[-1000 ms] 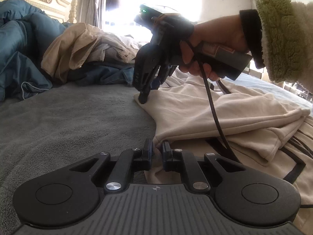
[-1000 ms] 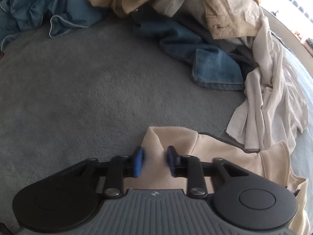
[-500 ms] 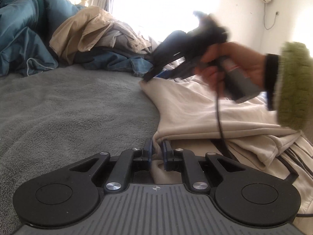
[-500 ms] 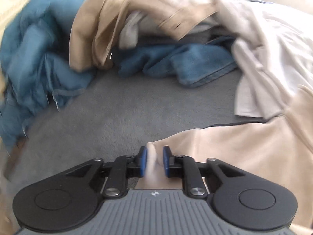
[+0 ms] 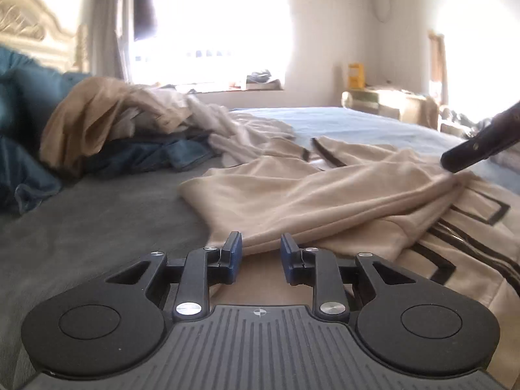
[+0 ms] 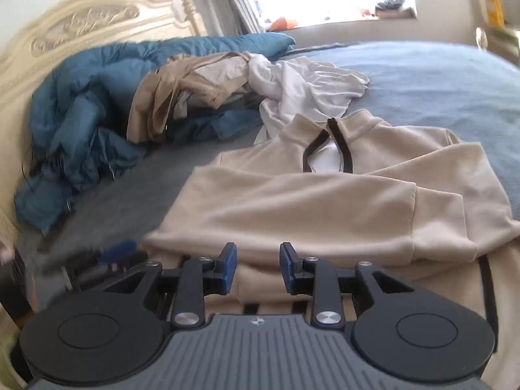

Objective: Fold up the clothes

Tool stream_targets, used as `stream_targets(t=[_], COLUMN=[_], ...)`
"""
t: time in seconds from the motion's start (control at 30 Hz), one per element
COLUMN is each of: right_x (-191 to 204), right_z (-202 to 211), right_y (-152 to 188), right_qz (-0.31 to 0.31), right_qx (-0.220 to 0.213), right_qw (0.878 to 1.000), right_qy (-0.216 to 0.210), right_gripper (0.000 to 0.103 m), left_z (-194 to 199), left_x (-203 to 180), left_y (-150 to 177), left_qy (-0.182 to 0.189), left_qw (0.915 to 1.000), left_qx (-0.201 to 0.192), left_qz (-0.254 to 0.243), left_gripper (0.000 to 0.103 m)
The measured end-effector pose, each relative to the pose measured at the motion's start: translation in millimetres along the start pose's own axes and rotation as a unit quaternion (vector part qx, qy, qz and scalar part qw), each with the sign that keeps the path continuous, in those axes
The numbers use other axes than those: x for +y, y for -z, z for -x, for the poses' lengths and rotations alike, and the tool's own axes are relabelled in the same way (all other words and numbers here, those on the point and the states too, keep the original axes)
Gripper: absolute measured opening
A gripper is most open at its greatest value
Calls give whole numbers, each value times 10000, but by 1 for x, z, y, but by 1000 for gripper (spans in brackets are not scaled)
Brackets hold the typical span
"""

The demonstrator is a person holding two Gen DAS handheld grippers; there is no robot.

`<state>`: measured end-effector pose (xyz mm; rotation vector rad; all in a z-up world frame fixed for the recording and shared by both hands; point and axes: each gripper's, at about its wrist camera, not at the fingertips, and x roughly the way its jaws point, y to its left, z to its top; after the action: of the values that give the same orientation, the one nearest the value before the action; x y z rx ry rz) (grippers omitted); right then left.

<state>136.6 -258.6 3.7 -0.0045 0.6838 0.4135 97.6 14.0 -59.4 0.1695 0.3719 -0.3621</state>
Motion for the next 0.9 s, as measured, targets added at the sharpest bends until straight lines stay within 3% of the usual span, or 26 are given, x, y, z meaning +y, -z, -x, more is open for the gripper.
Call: stream_targets(t=[0.07, 0.13, 0.2, 0.3, 0.4, 0.6, 0.67, 0.73, 0.8, 0.9], right_x=[31, 58, 79, 103, 112, 120, 121, 120, 119, 117], right_z=[-3, -11, -18, -30, -44, -68, -74, -78, -81, -78], right_y=[25, 46, 64, 85, 99, 111, 108, 104, 100, 85], right_qz=[1087, 2169, 3137, 4355, 5058, 5725, 5689, 5569, 5360, 4839], right_qx=[-112, -225, -363, -531, -567, -630, -613, -577, -551, -732], right_qw=[9934, 9738, 9450, 8922, 8530, 8083, 8114, 8205, 8347, 8621], right_qy=[338, 639, 850, 1076, 1157, 1223, 1193, 1151, 1139, 1317], right_gripper=[32, 30, 30, 33, 34, 35, 33, 19, 9, 8], left_z=[-10, -19, -26, -35, -42, -49, -52, -54, -54, -44], left_x=[-21, -36, -43, -46, -41, -42, -42, -38, -32, -23], left_y=[-7, -14, -17, -18, -13, -6, -6, -7, -11, -22], left_qy=[162, 199, 179, 131, 127, 130, 148, 237, 320, 373], left_qw=[9983, 9948, 9909, 9862, 9842, 9785, 9793, 9834, 9879, 9931], left_qx=[43, 100, 157, 289, 497, 532, 474, 428, 347, 67], left_qz=[-552, -998, -1323, -1624, -1696, -1990, -1960, -1748, -1474, -1108], left_gripper=[30, 30, 30, 30, 30, 30, 25, 12, 5, 4])
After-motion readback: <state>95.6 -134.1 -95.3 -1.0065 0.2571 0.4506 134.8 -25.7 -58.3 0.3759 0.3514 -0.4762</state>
